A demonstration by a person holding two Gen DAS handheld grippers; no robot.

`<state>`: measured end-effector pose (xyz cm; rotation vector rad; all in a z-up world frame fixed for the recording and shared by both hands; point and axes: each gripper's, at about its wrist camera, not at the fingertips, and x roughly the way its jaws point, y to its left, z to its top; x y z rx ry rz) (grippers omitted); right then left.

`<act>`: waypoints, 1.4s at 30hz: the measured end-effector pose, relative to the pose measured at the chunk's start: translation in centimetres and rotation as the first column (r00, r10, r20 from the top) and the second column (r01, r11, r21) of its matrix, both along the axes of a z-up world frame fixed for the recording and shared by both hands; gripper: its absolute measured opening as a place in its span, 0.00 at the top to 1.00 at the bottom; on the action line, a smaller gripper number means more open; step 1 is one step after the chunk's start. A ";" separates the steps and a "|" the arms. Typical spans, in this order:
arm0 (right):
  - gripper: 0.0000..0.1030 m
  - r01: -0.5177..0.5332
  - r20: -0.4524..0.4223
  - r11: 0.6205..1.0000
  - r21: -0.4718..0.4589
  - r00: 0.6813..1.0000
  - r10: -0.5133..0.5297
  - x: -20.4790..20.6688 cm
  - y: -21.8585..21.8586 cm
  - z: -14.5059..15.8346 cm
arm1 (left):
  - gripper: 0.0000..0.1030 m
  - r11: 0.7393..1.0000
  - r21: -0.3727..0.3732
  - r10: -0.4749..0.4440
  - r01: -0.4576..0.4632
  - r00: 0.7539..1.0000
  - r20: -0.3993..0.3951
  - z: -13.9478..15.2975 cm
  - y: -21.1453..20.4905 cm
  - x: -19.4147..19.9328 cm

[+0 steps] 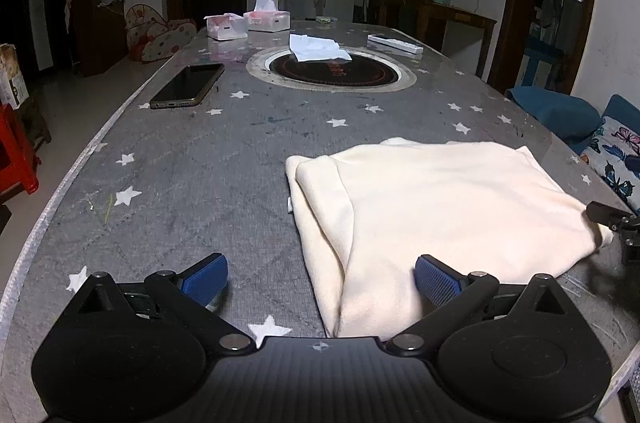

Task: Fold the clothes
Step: 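Lower the right gripper onto the folded cream shirt edge and close it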

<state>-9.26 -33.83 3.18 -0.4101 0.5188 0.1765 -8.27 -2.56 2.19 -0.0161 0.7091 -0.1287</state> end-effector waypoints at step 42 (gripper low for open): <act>0.05 -0.618 -0.084 0.786 -0.031 0.785 0.614 -2.3 16.4 0.4 | 0.01 0.987 -0.098 0.124 -0.127 0.992 -0.033 -0.1 4.4 -1.3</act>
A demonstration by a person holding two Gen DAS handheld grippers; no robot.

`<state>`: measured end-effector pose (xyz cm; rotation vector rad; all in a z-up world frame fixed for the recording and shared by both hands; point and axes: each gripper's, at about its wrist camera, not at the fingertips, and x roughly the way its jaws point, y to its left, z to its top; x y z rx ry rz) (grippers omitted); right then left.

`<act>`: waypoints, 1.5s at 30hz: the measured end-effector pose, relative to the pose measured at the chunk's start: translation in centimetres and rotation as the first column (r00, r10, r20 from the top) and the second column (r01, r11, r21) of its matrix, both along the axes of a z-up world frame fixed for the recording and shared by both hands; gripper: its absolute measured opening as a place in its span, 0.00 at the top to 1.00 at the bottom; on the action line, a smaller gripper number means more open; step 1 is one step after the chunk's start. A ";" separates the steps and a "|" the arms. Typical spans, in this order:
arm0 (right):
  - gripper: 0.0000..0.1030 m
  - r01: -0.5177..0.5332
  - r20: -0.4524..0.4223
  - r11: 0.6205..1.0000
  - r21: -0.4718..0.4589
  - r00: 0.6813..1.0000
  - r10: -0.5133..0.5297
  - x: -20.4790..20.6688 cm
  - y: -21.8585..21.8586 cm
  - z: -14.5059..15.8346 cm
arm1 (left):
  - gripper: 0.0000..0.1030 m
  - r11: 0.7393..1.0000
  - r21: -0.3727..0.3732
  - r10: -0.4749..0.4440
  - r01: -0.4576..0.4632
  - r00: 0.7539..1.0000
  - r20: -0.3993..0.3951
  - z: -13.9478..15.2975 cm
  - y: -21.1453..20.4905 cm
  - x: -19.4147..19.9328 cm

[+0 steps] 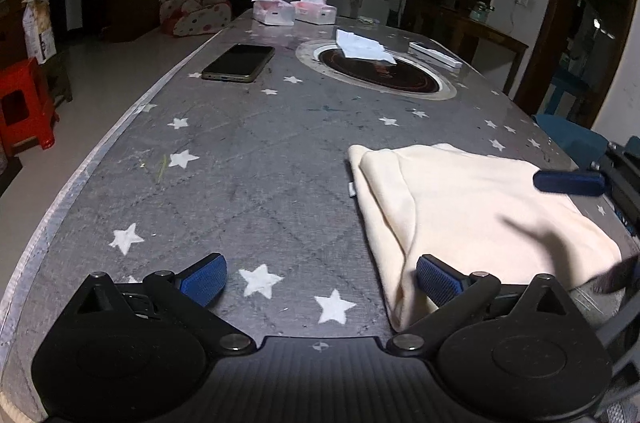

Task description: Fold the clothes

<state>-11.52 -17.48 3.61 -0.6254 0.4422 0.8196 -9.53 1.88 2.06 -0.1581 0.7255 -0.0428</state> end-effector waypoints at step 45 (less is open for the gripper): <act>0.87 0.051 -0.272 0.960 0.274 0.962 0.027 2.7 -2.3 3.0 | 0.19 0.702 -0.699 0.015 -0.133 0.985 -0.172 -1.8 2.6 6.9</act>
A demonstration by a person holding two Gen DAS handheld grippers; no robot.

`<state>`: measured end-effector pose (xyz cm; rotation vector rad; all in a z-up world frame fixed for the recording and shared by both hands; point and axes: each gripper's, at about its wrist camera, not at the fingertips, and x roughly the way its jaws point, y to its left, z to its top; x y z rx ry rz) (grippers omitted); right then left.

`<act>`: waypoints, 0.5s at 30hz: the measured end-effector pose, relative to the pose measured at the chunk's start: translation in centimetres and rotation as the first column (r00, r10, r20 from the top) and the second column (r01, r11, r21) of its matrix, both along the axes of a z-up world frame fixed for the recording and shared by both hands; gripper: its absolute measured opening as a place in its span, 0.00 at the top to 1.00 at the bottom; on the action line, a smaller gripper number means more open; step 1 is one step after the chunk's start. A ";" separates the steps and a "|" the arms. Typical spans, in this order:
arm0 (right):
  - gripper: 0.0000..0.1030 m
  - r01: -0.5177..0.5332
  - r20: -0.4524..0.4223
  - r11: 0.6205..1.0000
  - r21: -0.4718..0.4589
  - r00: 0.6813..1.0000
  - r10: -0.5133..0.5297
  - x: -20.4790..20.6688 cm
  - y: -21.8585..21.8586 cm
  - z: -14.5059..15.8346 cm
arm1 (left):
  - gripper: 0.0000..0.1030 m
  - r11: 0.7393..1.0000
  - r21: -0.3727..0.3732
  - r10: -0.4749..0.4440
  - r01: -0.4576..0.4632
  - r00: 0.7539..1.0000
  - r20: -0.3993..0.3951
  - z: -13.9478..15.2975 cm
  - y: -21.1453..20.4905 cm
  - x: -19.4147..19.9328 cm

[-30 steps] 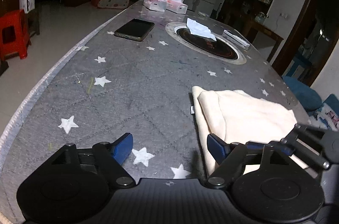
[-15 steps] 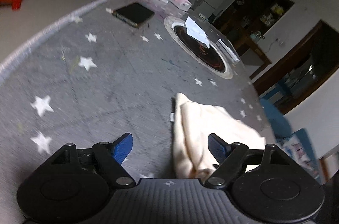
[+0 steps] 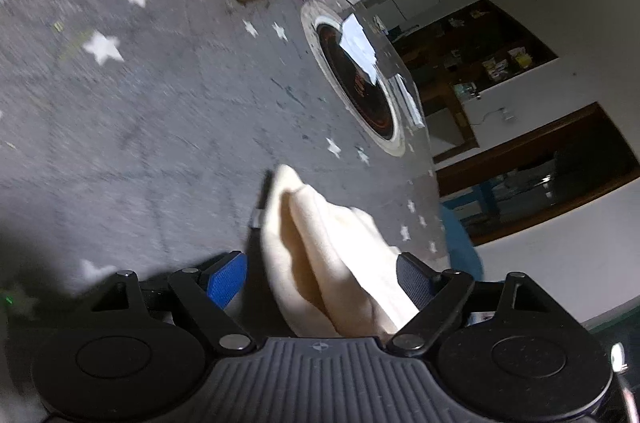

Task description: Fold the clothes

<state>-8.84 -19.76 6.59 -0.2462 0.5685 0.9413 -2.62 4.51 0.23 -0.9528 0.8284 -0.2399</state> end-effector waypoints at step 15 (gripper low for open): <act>0.73 0.020 -0.042 1.000 0.022 0.999 -0.019 -0.8 -1.3 -1.4 | 0.84 0.998 -0.062 -0.014 0.012 1.000 -0.026 -2.5 -0.3 0.6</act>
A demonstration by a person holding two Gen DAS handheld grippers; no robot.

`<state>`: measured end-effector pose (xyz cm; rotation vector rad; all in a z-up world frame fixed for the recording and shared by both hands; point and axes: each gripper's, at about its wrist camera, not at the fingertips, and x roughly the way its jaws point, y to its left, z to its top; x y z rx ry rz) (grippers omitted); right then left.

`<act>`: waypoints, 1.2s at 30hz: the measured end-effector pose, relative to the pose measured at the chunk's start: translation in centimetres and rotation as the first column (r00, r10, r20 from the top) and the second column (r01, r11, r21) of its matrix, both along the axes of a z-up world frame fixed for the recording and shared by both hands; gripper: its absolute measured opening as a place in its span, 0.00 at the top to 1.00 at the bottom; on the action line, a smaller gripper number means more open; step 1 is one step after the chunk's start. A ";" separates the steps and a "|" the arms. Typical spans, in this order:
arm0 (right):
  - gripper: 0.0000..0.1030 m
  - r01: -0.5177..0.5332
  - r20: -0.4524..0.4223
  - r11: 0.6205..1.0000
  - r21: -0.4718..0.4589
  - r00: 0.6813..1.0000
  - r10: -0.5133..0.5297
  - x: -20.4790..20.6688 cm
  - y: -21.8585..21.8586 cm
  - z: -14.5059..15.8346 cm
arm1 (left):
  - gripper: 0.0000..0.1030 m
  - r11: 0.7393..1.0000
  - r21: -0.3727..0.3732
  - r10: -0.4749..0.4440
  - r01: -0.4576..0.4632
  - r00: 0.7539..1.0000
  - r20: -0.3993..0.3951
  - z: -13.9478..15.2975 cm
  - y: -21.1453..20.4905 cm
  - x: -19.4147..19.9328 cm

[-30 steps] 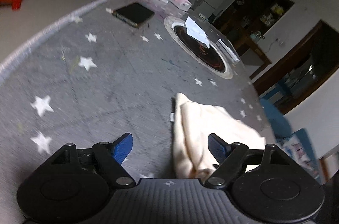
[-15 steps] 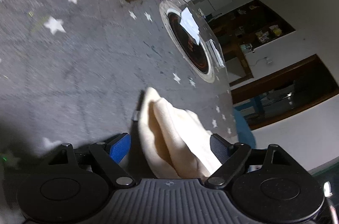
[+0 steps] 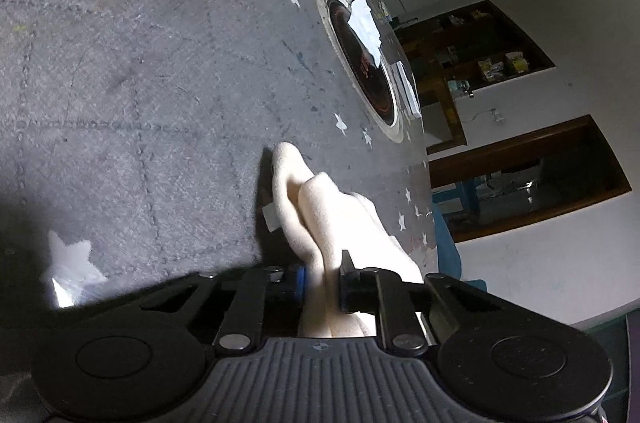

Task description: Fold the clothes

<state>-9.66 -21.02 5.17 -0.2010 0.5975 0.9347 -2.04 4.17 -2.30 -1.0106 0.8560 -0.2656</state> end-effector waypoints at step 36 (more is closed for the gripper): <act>0.77 0.589 -0.242 0.802 0.100 0.796 -0.554 8.5 -16.2 -4.4 | 0.83 0.972 0.228 -0.072 0.052 0.994 0.079 1.8 -2.3 -0.9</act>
